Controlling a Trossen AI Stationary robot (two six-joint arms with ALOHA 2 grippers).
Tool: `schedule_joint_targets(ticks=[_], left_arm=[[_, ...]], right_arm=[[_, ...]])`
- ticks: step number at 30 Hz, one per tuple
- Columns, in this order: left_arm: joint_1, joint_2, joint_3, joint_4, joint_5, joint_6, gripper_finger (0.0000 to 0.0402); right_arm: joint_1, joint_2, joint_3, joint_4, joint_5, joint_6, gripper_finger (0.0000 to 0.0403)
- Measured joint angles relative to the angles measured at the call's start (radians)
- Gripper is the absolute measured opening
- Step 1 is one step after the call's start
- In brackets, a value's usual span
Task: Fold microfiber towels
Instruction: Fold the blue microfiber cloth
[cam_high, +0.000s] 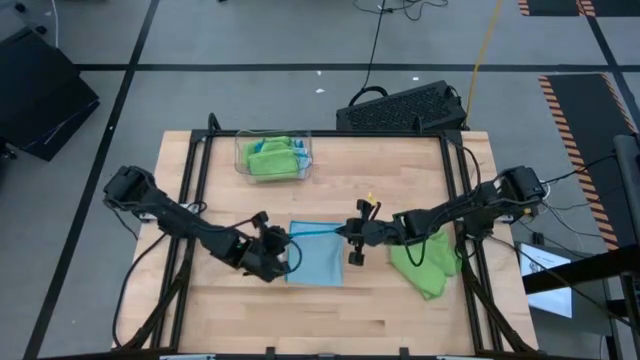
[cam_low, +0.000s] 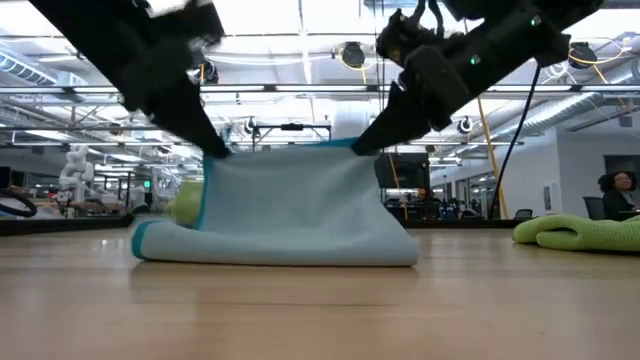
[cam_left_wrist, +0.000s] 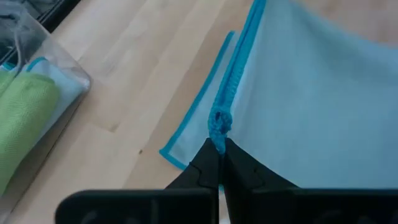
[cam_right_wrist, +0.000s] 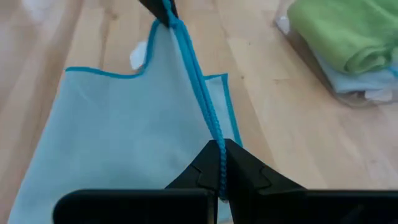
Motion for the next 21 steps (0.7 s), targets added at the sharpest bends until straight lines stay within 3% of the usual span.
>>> schedule_joint_targets(ticks=[5,17,21], left_arm=[[0.031,0.056,0.000,0.018,0.010,0.024,0.0011],[0.085,0.058,0.001,0.013,0.013,0.029,0.0016],[0.099,0.058,0.000,0.006,0.016,0.033,0.0011]], right_arm=[[-0.024,0.000,-0.020,0.004,-0.075,0.030,0.0009],[-0.057,0.000,-0.056,0.083,-0.068,-0.016,0.0009],[-0.057,0.000,-0.056,0.082,-0.066,-0.028,0.0026]])
